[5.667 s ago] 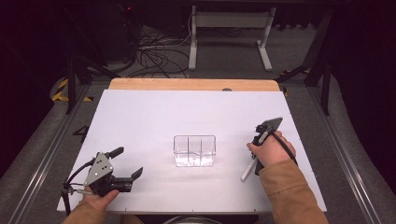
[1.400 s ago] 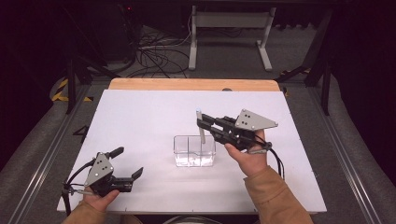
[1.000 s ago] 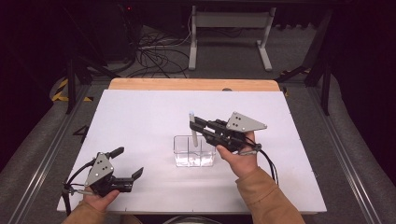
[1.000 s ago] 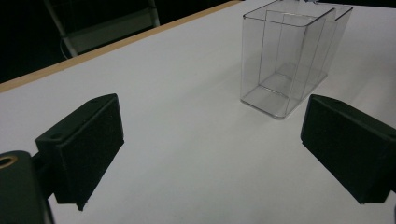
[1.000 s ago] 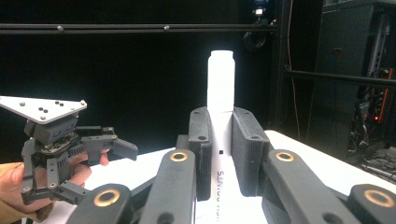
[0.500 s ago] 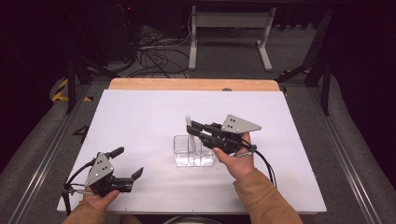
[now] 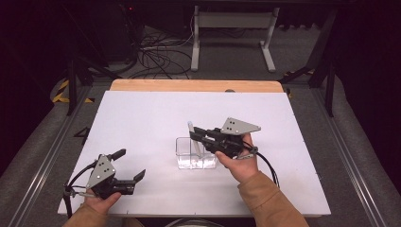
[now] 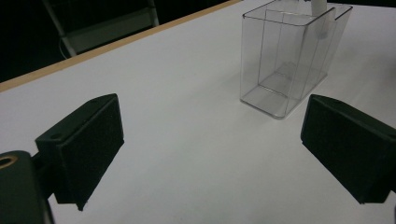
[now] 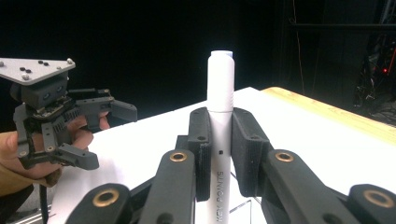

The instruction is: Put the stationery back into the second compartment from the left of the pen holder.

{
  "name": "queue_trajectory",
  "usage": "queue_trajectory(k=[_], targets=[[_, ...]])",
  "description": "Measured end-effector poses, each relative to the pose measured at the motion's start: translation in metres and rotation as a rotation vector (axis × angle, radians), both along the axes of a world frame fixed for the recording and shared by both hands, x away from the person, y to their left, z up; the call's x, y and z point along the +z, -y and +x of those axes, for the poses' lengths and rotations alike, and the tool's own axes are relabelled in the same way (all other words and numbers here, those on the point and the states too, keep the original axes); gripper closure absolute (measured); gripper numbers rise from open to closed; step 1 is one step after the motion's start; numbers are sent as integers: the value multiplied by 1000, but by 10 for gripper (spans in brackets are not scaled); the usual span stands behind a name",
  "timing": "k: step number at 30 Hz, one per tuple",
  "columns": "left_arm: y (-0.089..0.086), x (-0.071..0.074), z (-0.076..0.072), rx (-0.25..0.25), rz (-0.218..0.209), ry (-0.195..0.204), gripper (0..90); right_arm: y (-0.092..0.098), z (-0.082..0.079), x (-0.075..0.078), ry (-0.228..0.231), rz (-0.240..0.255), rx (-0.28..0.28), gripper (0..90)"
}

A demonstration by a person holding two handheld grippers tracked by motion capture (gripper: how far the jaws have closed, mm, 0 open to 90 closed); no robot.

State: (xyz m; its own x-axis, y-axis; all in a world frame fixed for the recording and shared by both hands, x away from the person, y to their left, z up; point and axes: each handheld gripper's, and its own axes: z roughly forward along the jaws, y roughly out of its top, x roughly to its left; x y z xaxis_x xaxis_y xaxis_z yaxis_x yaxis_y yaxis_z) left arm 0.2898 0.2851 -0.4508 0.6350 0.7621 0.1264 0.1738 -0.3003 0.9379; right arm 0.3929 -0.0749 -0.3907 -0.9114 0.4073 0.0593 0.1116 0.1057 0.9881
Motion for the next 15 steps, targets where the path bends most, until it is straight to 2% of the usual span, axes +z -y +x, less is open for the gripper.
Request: queue_trajectory(k=[10, 13, 14, 15], targets=[[0, 0, 1, 0, 0, 0, 67, 1, 2, -7, -44, -46, -22, 795], [0, 0, 1, 1, 0, 1, 68, 1, 2, -9, -73, -73, -29, 787], [0, 0, 1, 1, -1, 0, 68, 1, 1, -9, -80, -76, -32, 746], [0, 0, 0, 2, -2, -2, 67, 1, 1, -9, -82, -69, -35, 656]])
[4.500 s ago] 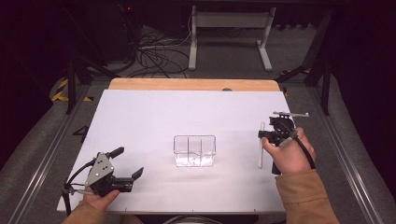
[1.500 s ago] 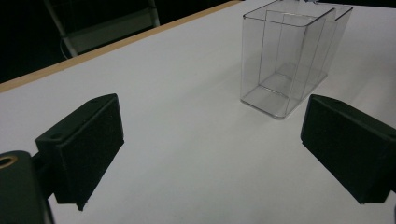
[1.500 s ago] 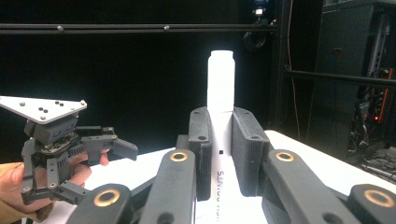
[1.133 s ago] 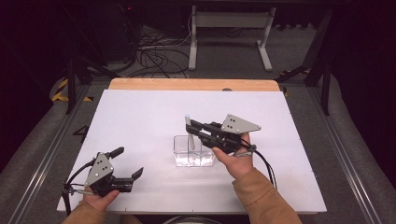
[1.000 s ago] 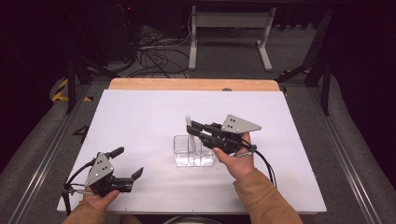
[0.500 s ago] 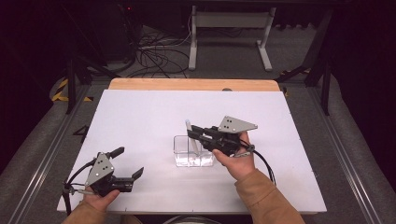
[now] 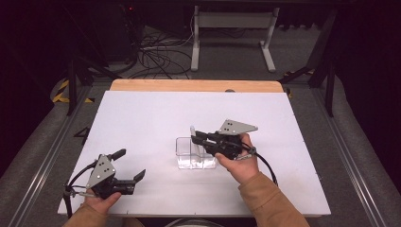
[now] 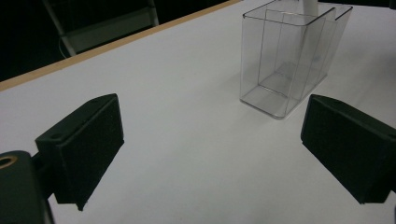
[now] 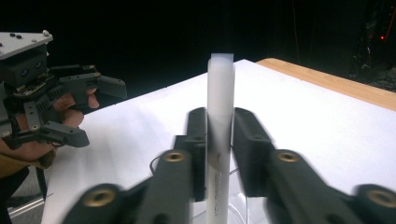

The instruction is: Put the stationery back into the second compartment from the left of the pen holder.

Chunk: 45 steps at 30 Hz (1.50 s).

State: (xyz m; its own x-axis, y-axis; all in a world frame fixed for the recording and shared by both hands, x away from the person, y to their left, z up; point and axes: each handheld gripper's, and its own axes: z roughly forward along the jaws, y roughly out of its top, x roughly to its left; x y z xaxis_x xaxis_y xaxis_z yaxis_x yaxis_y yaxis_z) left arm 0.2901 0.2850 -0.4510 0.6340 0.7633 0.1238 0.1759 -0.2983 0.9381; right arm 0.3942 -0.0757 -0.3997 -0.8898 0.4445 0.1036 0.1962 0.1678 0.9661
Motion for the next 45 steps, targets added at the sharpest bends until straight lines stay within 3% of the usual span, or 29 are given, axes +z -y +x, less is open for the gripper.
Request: queue_trajectory(k=[1, 3, 5, 10, 17, 29, 35, 45], targets=[[0, 0, 0, 1, -2, 1, 67, 0, 0, 1, 3, 8, -3, 567], [0, 0, 0, 1, -2, 1, 67, 0, -1, 3, 18, 0, -18, 506], [0, 0, 0, 0, 0, 1, 67, 1, -3, 6, 15, -8, -26, 377], [0, 0, 0, 2, -1, 0, 67, 2, -8, 15, 100, -12, -45, 206], [-1, 1, -1, 6, -3, 4, 67, 11, -15, 30, 143, -6, -45, 168], [-2, 2, -2, 12, -12, 12, 66, 29, -20, 37, 166, -25, -86, 124], [-2, 3, -3, 15, -16, 18, 66, 58, -25, 32, 181, -42, -136, 125], [-3, 4, -4, 26, -27, 22, 65, 111, -32, 10, 154, -60, -223, 128]])
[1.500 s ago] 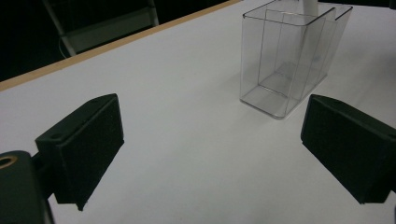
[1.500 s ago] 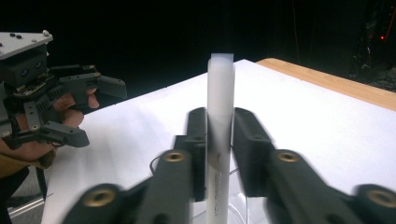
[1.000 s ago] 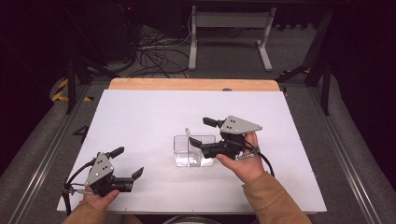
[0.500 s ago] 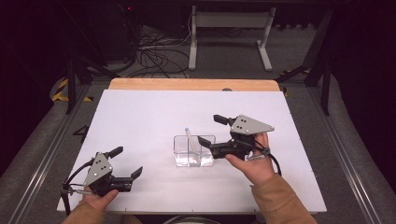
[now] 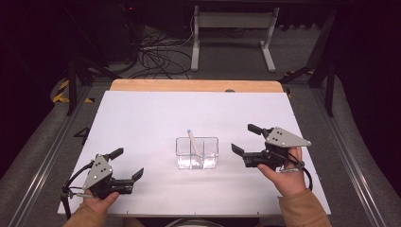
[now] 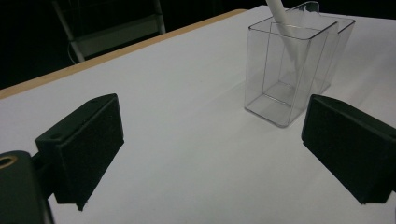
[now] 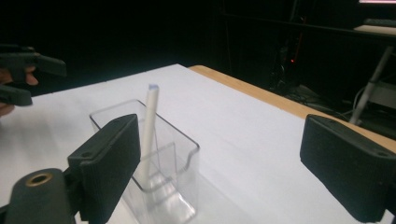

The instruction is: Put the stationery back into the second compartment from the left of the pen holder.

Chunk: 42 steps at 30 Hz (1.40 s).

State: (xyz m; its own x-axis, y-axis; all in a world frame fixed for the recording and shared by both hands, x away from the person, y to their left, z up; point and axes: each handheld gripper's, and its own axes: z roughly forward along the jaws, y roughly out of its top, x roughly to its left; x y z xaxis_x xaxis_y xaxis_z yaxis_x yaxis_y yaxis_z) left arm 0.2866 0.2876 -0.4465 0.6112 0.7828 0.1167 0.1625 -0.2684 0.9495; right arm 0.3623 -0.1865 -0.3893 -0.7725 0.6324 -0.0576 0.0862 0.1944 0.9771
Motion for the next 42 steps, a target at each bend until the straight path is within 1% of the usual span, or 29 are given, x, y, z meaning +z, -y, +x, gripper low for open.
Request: queue_trajectory(k=[3, 7, 11, 14, 15, 17, 19, 20, 23, 24, 26, 27, 29, 32, 35, 37, 39, 41, 42], targets=[[0, 0, 0, 0, -1, 4, 64, 11, -1, -8, -15, -11, -20, 133], [-1, 1, -1, 3, -8, 7, 62, 22, -4, -19, -27, 7, -31, 136], [-1, 1, -1, 6, -5, 9, 55, 31, -6, -31, -48, -2, -42, 136], [-2, 2, -2, 0, -10, 8, 50, 37, -8, -41, -59, 8, -53, 136], [-3, 2, -2, -6, -17, 14, 49, 39, -8, -44, -63, 2, -61, 136], [-4, 2, -2, -16, -29, 10, 45, 41, -10, -51, -66, -14, -74, 140], [-4, 2, -2, -16, -29, 13, 45, 44, -12, -57, -65, -29, -84, 148], [-4, 2, -2, -16, -23, 13, 45, 46, -13, -60, -64, -37, -89, 151], [-4, 1, -2, -10, -10, 20, 45, 50, -16, -69, -84, -44, -102, 156], [-4, 1, -2, -7, 1, 20, 45, 51, -17, -72, -90, -48, -106, 156], [-3, 1, -2, 3, 16, 33, 45, 53, -19, -77, -109, -57, -117, 160], [-3, 1, -2, 4, 20, 34, 46, 54, -19, -79, -115, -61, -121, 163], [-2, 0, -2, 7, 16, 32, 46, 55, -21, -81, -127, -52, -126, 167], [-2, -1, -3, 18, 18, 28, 46, 54, -21, -83, -139, -54, -124, 167], [-4, -3, -6, 22, 6, 13, 46, 52, -20, -85, -151, -51, -131, 167], [-6, -4, -8, 23, 2, 14, 46, 51, -20, -85, -154, -49, -124, 167], [-8, -4, -8, 22, 2, 16, 46, 51, -20, -84, -148, -50, -126, 167], [-8, -5, -7, 22, 0, 17, 46, 52, -19, -83, -133, -52, -125, 167], [-7, -5, -7, 25, 9, 21, 46, 53, -19, -82, -124, -57, -127, 167]])
